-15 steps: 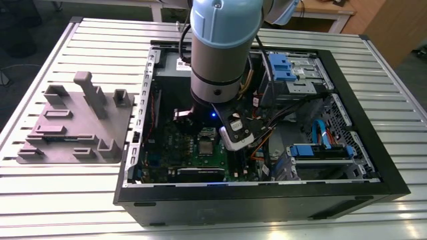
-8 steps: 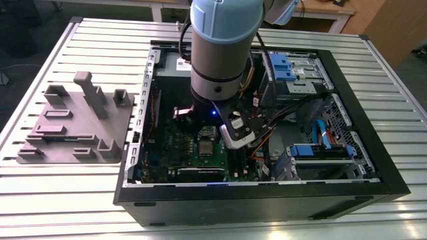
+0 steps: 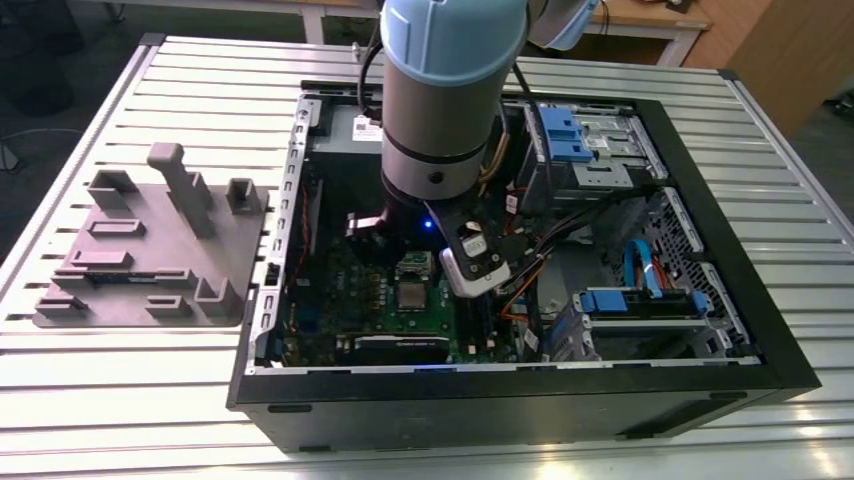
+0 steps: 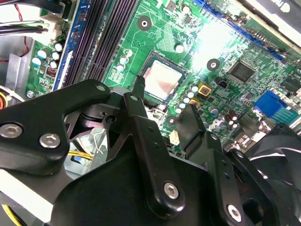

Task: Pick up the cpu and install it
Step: 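Place the cpu into insertion slot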

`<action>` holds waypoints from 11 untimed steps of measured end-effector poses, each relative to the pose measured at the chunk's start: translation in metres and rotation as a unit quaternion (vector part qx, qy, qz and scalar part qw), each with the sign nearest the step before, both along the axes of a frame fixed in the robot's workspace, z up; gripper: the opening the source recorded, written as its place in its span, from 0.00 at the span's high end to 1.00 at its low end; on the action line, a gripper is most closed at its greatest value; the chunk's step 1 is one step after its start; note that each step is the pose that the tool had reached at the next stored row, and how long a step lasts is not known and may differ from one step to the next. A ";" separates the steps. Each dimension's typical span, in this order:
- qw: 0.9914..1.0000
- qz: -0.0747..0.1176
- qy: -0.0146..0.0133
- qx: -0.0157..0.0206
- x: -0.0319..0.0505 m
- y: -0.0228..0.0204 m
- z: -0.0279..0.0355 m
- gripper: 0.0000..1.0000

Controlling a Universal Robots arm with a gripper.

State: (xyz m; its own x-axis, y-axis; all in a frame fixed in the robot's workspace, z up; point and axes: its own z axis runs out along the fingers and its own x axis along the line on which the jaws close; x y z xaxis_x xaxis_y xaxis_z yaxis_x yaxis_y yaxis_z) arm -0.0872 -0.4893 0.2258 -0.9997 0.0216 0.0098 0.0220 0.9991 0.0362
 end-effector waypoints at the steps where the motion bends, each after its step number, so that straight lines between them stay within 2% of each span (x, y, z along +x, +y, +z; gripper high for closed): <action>1: 1.000 0.000 0.000 0.000 0.0000 0.0000 0.0001 0.46; 5: 1.000 0.000 0.000 0.000 0.0000 0.0000 0.0005 0.46; 11: 1.000 0.000 0.000 0.000 0.0000 0.0001 0.0069 0.46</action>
